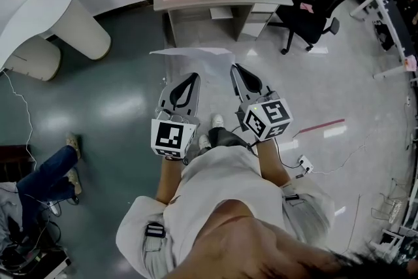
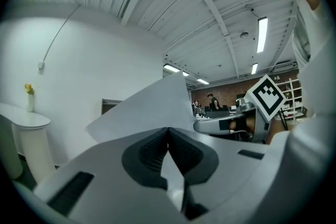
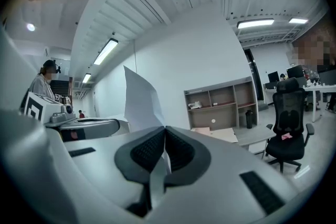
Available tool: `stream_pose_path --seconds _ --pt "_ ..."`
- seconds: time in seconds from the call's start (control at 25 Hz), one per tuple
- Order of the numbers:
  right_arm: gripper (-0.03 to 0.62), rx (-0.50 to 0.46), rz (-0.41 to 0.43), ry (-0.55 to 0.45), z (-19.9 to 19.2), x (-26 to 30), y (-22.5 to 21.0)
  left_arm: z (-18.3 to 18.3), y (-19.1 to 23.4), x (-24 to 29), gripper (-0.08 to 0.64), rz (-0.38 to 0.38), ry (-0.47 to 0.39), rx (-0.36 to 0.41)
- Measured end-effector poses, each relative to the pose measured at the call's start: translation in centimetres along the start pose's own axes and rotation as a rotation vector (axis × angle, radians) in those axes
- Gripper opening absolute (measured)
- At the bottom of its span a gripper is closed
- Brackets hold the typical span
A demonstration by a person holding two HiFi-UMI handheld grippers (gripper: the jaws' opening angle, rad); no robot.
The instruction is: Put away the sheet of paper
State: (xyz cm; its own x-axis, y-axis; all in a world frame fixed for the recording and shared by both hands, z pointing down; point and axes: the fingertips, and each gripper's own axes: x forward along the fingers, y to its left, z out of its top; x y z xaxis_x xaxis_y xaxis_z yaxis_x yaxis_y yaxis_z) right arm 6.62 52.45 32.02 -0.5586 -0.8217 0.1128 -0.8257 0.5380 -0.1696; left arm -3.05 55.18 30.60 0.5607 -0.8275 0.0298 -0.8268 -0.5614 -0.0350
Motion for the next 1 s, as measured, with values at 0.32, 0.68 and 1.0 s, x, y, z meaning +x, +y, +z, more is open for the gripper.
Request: stream_pose_path --seconds 0.32,0.68,1.0 --pt "0.018 0.028 0.032 0.001 0.0 2.6 -2.9 -0.7 0.8 3.3 0.020 0.028 0.039 0.012" --pt "0.018 0.051 0.065 -0.006 0.6 5.3 -7.7 -0.9 1.7 8.7 0.020 0.066 0.064 0.029" --pt "0.018 0.072 0.089 -0.003 0.8 6.8 -10.8 -1.1 2.1 11.5 0.020 0.098 0.083 0.033"
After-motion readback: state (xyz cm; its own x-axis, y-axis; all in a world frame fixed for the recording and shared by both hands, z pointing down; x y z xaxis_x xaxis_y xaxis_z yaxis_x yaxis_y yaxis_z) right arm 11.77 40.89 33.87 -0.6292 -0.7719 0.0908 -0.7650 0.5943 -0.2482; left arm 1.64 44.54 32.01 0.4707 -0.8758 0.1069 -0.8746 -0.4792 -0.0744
